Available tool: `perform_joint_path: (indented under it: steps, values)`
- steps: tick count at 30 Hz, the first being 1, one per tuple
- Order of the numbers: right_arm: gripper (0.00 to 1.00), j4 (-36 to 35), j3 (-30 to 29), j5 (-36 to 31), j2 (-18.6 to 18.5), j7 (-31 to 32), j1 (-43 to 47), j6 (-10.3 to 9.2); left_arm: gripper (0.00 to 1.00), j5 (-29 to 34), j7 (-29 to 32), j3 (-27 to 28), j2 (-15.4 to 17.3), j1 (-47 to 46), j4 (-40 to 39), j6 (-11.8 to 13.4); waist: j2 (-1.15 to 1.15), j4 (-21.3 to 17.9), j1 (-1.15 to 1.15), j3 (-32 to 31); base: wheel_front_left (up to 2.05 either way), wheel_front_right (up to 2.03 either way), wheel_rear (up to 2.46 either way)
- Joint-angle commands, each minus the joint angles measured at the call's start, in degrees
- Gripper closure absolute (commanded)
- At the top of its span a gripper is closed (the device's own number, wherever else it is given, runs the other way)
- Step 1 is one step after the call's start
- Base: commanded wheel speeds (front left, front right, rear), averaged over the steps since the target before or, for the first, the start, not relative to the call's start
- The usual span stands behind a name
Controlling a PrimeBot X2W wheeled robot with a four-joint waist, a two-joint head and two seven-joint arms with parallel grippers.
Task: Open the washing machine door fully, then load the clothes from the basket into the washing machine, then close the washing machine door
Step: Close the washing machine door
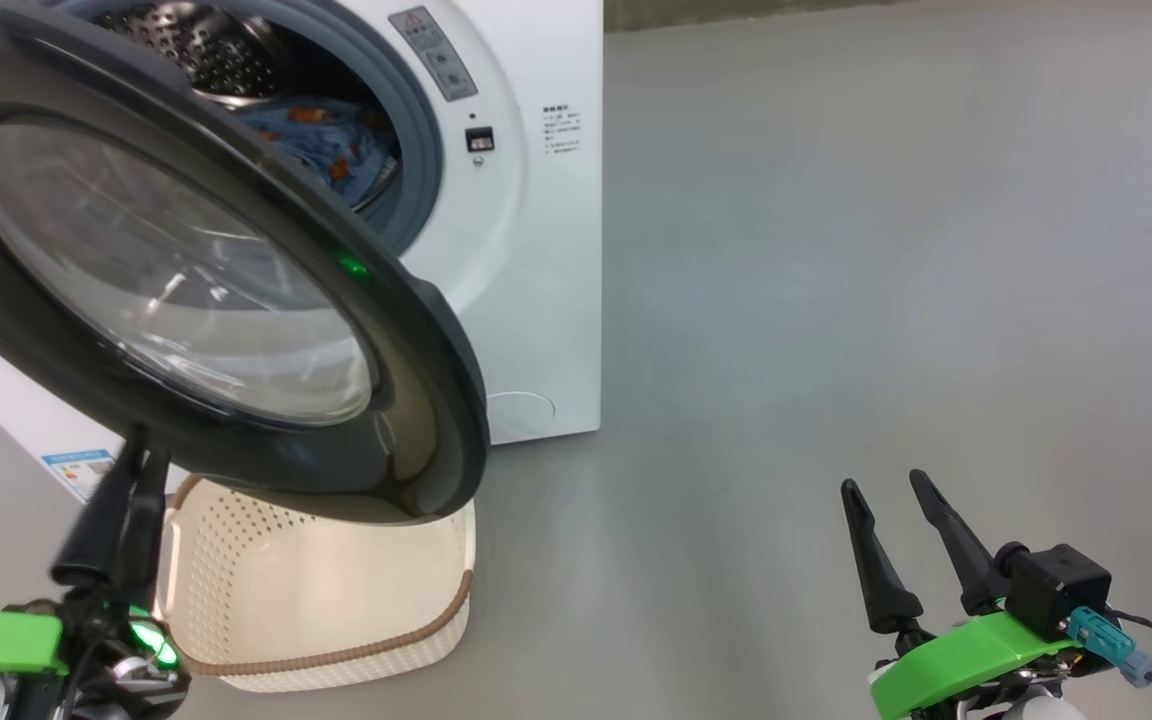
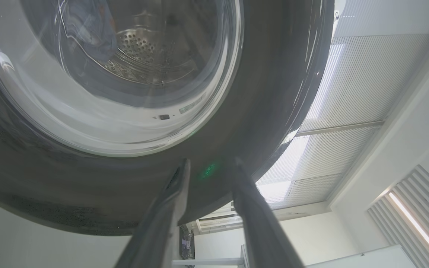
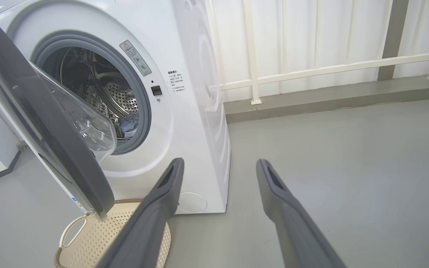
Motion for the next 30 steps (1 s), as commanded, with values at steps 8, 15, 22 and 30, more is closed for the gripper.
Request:
perform_joint_path:
  steps: [8,15,22,30]
  values:
    - [0.0,-1.64,1.06,1.23,0.21,-0.69,-0.04,0.09,0.0,4.03,-8.67,1.14,1.56,1.57,-5.53,-0.41,0.0,1.2,0.0,-0.81,0.0,0.0,0.0]
    - [0.0,-1.7,0.98,1.01,0.21,-0.69,-0.07,0.09,0.0,12.24,-17.72,-3.59,4.34,3.24,-7.81,-0.41,0.0,1.4,0.0,-0.81,0.0,0.0,0.0]
    - [0.0,-1.93,1.01,0.79,0.21,-0.69,0.0,0.09,0.0,23.62,-33.41,-14.69,13.23,6.14,-5.94,-0.41,0.0,1.41,0.0,-0.89,0.0,0.0,0.0]
    - [0.0,-2.46,1.17,0.45,0.21,-0.69,0.18,0.09,0.0,48.32,-35.88,-10.43,12.49,7.17,-1.48,-0.41,0.0,1.03,0.0,-0.92,0.0,0.0,0.0]
